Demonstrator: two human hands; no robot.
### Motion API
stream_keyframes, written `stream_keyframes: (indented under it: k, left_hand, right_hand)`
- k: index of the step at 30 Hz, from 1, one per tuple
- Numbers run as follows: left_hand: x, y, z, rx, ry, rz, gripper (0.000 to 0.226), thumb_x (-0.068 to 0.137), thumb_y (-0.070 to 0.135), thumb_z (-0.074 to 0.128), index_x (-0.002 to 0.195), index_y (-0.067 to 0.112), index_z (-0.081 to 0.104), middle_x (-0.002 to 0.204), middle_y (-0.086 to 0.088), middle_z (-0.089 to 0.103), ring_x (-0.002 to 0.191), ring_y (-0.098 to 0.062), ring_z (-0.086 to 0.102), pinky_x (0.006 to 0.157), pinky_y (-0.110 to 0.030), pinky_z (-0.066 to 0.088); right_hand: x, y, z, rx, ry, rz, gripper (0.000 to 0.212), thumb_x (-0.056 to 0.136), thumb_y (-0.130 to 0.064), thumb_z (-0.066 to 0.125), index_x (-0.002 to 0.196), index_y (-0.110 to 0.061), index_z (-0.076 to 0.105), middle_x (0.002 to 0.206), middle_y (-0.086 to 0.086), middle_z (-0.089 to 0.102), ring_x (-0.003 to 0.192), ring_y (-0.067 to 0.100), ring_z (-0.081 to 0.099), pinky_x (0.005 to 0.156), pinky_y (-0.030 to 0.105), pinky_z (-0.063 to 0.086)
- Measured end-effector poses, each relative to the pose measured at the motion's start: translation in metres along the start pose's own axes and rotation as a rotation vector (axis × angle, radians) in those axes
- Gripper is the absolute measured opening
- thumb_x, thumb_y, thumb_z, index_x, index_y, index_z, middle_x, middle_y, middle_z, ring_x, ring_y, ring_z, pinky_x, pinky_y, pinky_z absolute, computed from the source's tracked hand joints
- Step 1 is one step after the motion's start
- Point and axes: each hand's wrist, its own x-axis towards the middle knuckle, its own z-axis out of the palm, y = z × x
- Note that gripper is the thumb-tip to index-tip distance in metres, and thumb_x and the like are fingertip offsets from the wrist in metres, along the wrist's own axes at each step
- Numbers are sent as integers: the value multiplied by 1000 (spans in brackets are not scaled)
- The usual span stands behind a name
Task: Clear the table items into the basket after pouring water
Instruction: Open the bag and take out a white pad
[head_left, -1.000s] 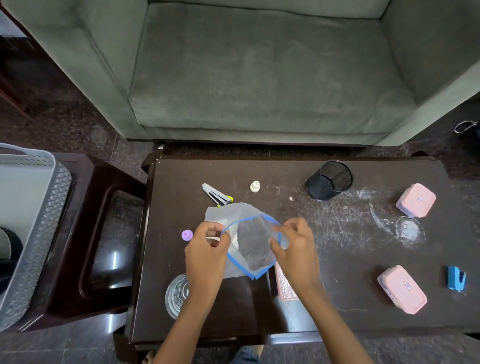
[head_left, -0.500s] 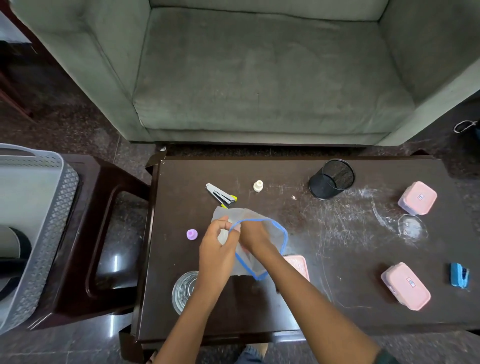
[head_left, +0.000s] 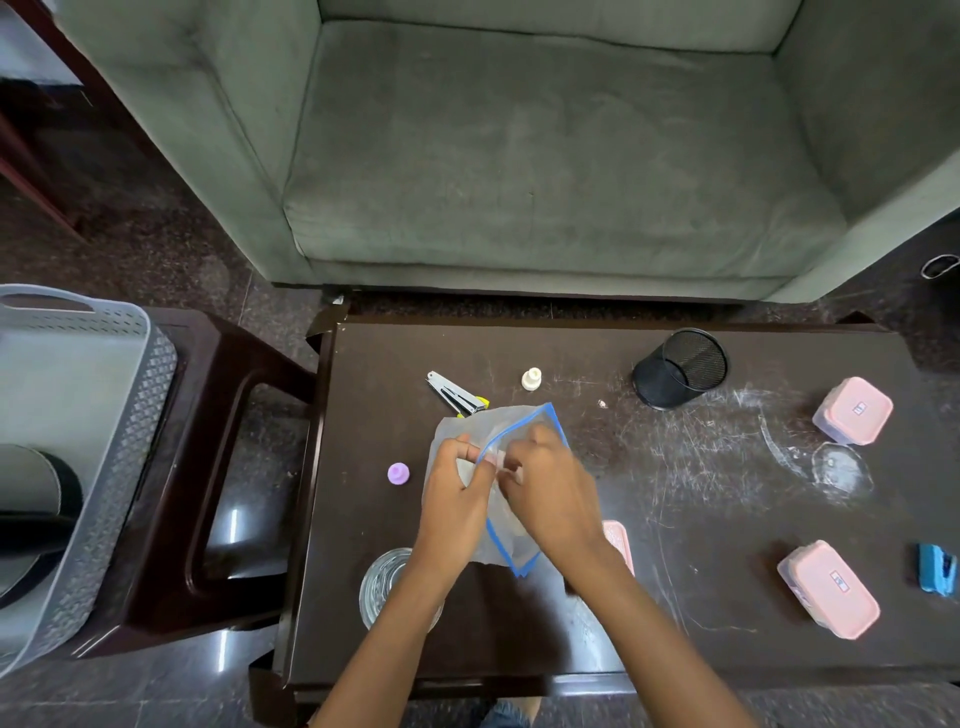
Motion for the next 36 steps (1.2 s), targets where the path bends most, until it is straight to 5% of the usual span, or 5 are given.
stream_keyframes:
  k: [5, 10, 15, 26, 36]
  left_hand:
    - [5, -5, -1, 10, -11, -12, 9, 91, 16, 55, 83, 18, 51, 96, 25, 48, 102, 2, 48, 77, -11, 34]
    - [8, -8, 1, 114, -307, -41, 43, 91, 45, 46, 127, 22, 49, 130, 16, 46, 121, 6, 42, 95, -9, 29]
    - [42, -40, -3, 685, -547, -171, 67, 91, 60, 29, 148, 35, 3, 159, 0, -9, 145, -26, -17, 118, -46, -6]
    - [71, -87, -8, 1056, -539, -198, 69, 94, 57, 22, 149, 27, -8, 154, -10, -29, 139, -33, -30, 114, -49, -15]
    - [59, -65, -1, 908, -246, -96, 54, 95, 36, 43, 145, 21, 29, 156, -6, 21, 145, -28, 14, 117, -43, 19]
  right_hand:
    - [-20, 33, -4, 145, 391, 20, 12, 72, -23, 56, 66, -12, 59, 85, 1, 63, 78, 25, 54, 69, 26, 30]
    - [-9, 76, 16, 747, 208, 394, 21, 79, -3, 66, 63, -9, 54, 102, 7, 65, 88, 25, 59, 80, 36, 44]
    - [10, 78, 35, 584, 111, 445, 15, 80, -2, 63, 70, -6, 54, 73, 7, 59, 73, 21, 53, 60, 26, 36]
    - [29, 63, 65, 532, 23, 484, 6, 80, -2, 59, 76, 1, 62, 72, 10, 59, 70, 21, 51, 58, 25, 30]
    - [-19, 112, -18, 1240, 197, 774, 21, 84, 4, 58, 66, -7, 54, 79, 12, 64, 72, 24, 61, 55, 29, 54]
